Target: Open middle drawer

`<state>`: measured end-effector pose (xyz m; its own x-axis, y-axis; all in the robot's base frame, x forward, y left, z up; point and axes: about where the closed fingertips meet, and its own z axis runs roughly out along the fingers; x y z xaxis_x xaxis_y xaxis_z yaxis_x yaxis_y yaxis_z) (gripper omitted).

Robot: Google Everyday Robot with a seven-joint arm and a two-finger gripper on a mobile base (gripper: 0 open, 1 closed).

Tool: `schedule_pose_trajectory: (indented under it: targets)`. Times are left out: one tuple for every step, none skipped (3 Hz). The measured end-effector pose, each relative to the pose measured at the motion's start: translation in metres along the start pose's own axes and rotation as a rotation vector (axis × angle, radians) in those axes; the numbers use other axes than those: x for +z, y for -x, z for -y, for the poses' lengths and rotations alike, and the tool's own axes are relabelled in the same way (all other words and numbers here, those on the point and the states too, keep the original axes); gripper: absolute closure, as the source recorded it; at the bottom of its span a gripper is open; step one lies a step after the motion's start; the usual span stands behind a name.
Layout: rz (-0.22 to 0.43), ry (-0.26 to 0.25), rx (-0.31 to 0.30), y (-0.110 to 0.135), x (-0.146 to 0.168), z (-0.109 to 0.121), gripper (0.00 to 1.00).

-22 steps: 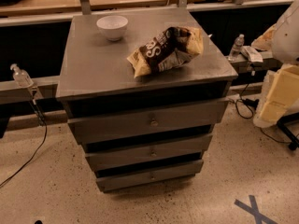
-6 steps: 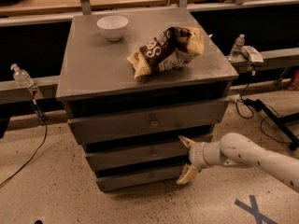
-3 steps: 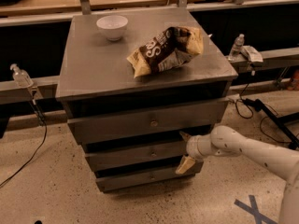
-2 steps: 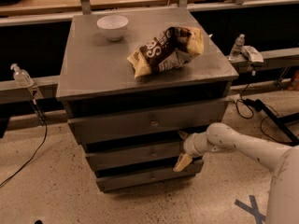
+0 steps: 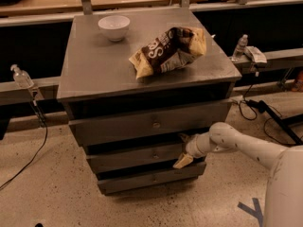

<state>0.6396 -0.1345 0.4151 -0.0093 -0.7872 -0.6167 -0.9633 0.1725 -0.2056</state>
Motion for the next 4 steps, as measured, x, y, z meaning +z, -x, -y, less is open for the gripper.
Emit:
schedule_pose_trajectory:
  targets:
    - [0.030,0.026,0.019,-0.0010,-0.0092,-0.0189,0.37]
    - [0.036,0.030,0.029,-0.0018,-0.0140,-0.0249,0.37]
    - [0.037,0.030,0.029,0.0001,-0.0165,-0.0244,0.37]
    - [0.037,0.030,0.029,0.0001,-0.0165,-0.0244,0.37]
